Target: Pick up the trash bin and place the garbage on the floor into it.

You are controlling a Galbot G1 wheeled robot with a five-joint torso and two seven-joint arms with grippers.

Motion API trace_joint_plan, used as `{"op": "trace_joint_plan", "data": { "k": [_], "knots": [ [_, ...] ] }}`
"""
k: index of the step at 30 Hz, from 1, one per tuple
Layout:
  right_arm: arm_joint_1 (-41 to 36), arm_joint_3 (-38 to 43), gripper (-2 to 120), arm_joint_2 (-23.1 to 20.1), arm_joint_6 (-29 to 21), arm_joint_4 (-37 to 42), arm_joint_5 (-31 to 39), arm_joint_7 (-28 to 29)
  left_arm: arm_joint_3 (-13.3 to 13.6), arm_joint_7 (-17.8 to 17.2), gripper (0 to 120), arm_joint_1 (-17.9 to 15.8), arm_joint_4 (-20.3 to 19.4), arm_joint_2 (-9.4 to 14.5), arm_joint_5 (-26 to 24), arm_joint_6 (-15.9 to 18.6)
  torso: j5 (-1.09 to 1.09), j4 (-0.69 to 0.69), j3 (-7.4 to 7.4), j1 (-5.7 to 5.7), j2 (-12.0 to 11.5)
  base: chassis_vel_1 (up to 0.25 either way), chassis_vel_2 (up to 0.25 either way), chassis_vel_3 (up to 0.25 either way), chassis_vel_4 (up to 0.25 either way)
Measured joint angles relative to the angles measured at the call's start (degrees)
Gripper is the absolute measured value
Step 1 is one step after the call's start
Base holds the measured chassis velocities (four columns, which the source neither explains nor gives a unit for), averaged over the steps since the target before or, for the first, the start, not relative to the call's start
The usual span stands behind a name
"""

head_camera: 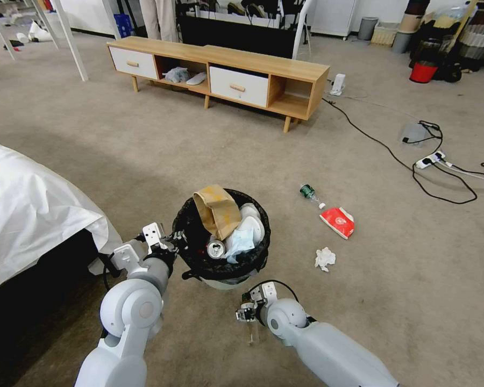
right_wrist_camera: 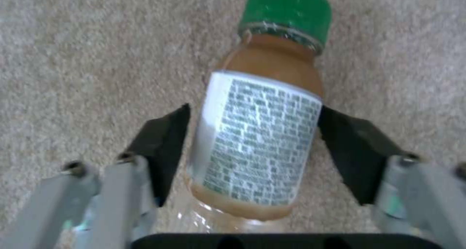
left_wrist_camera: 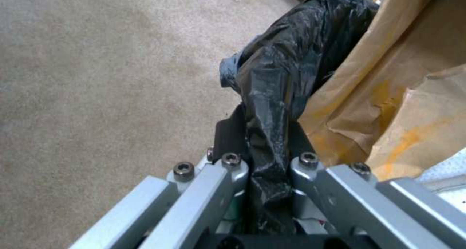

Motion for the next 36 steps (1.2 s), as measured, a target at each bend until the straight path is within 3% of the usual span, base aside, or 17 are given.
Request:
{"op": "trace_joint_plan", "data": {
  "k": [1, 4, 12, 22, 36],
  "knots": [
    [0.0, 0.0, 63, 0.0, 0.0, 0.0, 0.0, 0.0, 0.0, 0.0, 4, 0.0, 0.0, 0.0, 0.0, 0.0, 0.0, 0.0, 0.0, 0.0, 0.0, 0.0, 0.0, 0.0, 0.0],
    [-0.3, 0.1, 47, -0.1, 0.2, 0.0, -0.3, -0.1, 0.1, 0.0, 4, 0.1, -0.1, -0.1, 0.2, 0.0, 0.0, 0.0, 0.0, 0.0, 0.0, 0.0, 0.0, 0.0, 0.0],
    [-0.3, 0.5, 32, -0.2, 0.6, -0.2, -0.7, -0.5, 0.2, 0.0, 4, 0.5, -0.4, -0.2, 0.4, 0.0, 0.0, 0.0, 0.0, 0.0, 0.0, 0.0, 0.0, 0.0, 0.0],
    [-0.6, 1.3, 32, -1.9, 1.1, 0.9, -1.6, -0.3, -0.1, 0.0, 4, 1.1, -0.9, 0.2, 0.3, 0.0, 0.01, 0.0, 0.0, 0.0, 0.0, 0.0, 0.0, 0.0, 0.0],
    [-3.1, 12.7, 32, -12.2, 1.1, 13.6, -1.3, 2.1, -0.1, -0.7, 4, 0.5, -1.3, 0.8, -0.9, 0.2, 0.0, 0.0, 0.01, 0.0, 0.0, 0.0, 0.0, 0.0, 0.0]
  ]
}}
